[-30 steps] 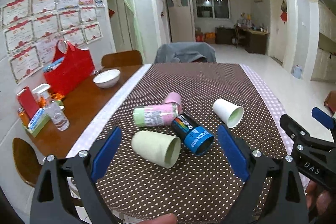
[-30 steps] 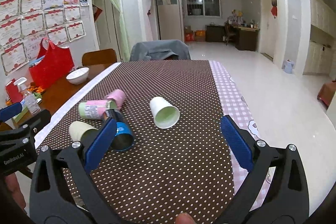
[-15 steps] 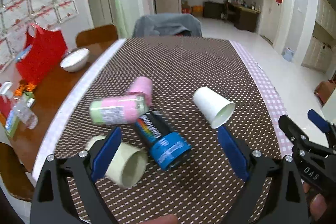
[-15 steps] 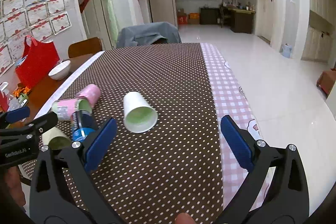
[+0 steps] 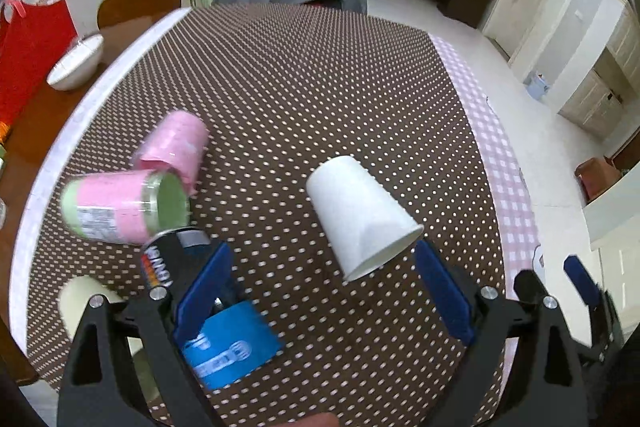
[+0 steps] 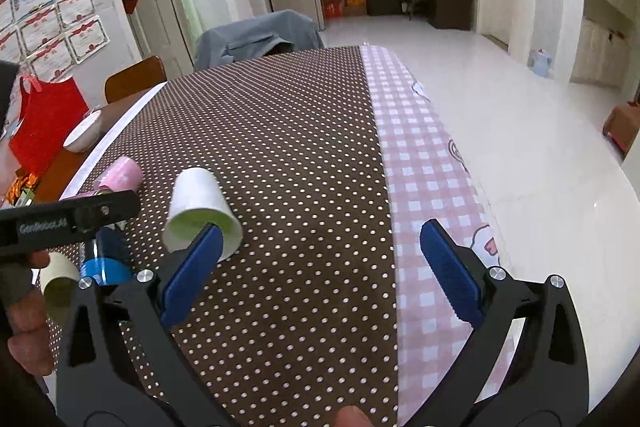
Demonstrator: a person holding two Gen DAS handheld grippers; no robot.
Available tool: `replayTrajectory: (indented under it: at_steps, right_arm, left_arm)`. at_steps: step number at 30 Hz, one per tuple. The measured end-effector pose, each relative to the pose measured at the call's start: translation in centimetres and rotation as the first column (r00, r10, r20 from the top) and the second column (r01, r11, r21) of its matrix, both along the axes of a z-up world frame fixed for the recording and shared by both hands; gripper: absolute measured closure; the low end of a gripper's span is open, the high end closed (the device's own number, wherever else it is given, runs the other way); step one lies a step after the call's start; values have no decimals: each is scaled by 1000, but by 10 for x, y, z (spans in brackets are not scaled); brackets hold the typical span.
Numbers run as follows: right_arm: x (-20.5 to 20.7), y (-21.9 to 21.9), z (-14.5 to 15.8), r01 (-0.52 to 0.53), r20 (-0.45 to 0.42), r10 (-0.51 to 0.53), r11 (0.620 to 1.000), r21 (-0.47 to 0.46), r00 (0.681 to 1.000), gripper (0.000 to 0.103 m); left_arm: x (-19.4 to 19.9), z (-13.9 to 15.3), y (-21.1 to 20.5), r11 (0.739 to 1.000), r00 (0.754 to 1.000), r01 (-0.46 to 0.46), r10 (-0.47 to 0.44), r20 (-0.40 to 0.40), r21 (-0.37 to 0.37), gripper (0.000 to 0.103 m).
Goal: Flip cup upside down
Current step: 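Move the left gripper to the white paper cup and close on it, then stand the white cup on its end with the left gripper and release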
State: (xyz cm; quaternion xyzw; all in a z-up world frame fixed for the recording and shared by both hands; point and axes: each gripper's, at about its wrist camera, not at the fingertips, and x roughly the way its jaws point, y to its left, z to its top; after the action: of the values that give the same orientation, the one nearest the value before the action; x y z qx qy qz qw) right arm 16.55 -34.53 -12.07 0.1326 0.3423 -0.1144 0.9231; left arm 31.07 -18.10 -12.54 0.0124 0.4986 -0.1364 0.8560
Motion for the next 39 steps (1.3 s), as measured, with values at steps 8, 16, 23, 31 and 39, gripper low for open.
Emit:
replayTrajectory:
  at_steps: [8,16,23,31,39]
  right_arm:
    - [5,-17,-14,22,-21,-21,999,40,1000,6]
    - [6,-25,-19,37,-26,-36,997,68,999,6]
    - [1,-26,-18,51,-29,-49,996,76,998,6]
    - [-18,-24,-11,83,-21,-82,994,76,996,6]
    - [-44,-11,0,100,-6,-100,993,69,995,6]
  left_arm:
    - [38,-33,-11,990,982,-91,70,-178,-109,12]
    - [62,-70,-22,976,946,-148,92,-310,-162,12]
    - [69,-89,-50,988,944,-46,-6,-329,-149,28]
    - [58,-85,-60,988,946,65,-106,-306,-140,36]
    - [18,-68,-54,977,943,160,-194,-271,-142,36]
